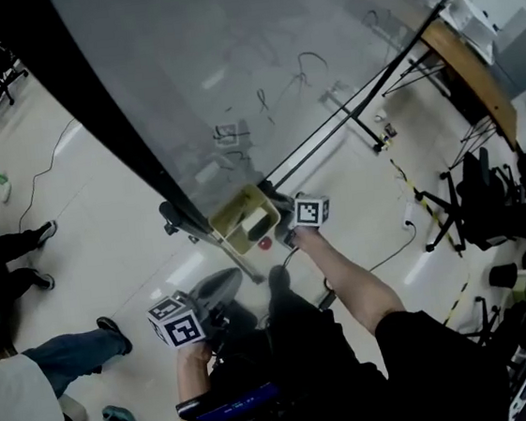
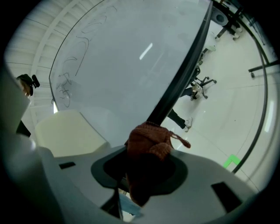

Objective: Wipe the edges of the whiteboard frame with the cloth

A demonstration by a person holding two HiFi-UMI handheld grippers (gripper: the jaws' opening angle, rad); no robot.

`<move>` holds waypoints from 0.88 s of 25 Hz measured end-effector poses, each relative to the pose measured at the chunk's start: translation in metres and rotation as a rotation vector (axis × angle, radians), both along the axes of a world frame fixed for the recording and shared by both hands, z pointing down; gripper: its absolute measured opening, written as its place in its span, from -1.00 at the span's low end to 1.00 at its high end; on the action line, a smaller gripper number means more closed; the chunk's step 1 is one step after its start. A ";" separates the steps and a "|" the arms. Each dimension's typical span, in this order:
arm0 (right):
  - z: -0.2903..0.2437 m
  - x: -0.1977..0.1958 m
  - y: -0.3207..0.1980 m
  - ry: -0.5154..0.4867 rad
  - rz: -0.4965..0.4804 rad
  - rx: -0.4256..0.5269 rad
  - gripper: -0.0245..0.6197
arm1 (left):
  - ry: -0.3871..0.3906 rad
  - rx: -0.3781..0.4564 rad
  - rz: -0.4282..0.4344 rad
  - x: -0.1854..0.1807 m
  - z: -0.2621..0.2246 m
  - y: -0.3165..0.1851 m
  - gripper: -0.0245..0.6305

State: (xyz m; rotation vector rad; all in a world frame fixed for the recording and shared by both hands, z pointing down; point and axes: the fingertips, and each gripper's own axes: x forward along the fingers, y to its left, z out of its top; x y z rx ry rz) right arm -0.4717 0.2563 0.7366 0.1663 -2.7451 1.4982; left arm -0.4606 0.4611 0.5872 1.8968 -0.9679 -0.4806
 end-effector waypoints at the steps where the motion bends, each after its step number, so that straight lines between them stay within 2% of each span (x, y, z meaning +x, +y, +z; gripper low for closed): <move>1: 0.000 -0.003 0.003 -0.007 -0.019 0.008 -0.49 | -0.004 -0.007 -0.007 0.000 0.002 -0.001 -0.95; 3: -0.002 -0.006 0.010 -0.031 -0.042 0.003 -0.49 | -0.009 -0.034 -0.029 0.004 0.007 -0.003 -0.95; 6: 0.002 -0.008 0.021 -0.084 -0.065 -0.063 -0.49 | -0.017 -0.084 -0.066 0.014 0.016 -0.006 -0.95; 10: -0.005 -0.021 0.033 -0.131 -0.124 -0.002 -0.49 | -0.037 -0.123 -0.131 0.015 0.025 -0.007 -0.95; 12: -0.009 -0.025 0.035 -0.145 -0.122 0.004 -0.49 | -0.044 -0.137 -0.148 0.013 0.029 -0.006 -0.95; 17: -0.001 -0.023 0.040 -0.143 -0.078 -0.042 -0.49 | -0.041 -0.133 -0.112 0.009 0.027 -0.005 -0.95; 22: -0.007 -0.023 0.047 -0.124 -0.023 -0.009 -0.49 | -0.038 -0.120 -0.041 -0.006 0.023 0.000 -0.95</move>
